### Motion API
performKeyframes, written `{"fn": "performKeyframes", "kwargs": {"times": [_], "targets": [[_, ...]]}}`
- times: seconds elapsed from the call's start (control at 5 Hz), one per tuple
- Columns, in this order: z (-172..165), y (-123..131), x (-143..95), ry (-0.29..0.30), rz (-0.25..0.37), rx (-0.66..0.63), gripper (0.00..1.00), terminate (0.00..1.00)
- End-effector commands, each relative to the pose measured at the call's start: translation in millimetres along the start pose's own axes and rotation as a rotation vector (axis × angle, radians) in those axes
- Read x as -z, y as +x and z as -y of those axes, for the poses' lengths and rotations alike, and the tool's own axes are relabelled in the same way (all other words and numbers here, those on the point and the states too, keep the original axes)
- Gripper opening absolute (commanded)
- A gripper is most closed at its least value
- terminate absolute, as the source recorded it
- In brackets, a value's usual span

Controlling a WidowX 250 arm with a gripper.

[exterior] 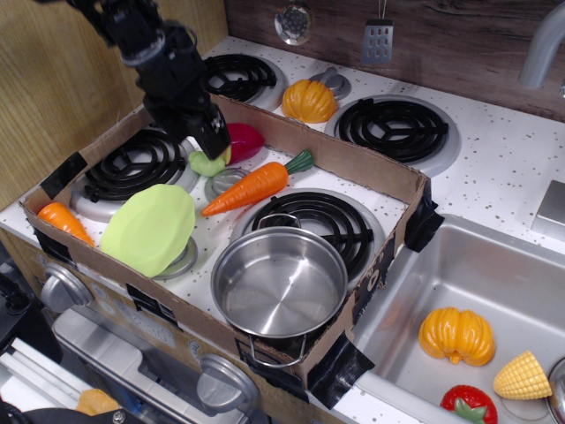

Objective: Put broccoli in pot

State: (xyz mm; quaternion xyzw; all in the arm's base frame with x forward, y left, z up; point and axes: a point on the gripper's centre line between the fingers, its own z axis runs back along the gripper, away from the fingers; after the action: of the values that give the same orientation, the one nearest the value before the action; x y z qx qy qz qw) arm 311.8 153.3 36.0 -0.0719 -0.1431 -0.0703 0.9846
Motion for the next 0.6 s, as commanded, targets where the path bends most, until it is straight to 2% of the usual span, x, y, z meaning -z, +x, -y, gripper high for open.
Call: {"fn": "performKeyframes", "kwargs": {"times": [0.0,0.2,0.4], "targets": [[-2.1,1.4,7.5,-0.011,0.014,0.007,1.0,0.0],[-1.6,2.4,12.8,-0.013,0.009,-0.002,1.0,0.0],[0.5,6.7,6.1,0.012,0.008,0.008,0.0,0.0]]}}
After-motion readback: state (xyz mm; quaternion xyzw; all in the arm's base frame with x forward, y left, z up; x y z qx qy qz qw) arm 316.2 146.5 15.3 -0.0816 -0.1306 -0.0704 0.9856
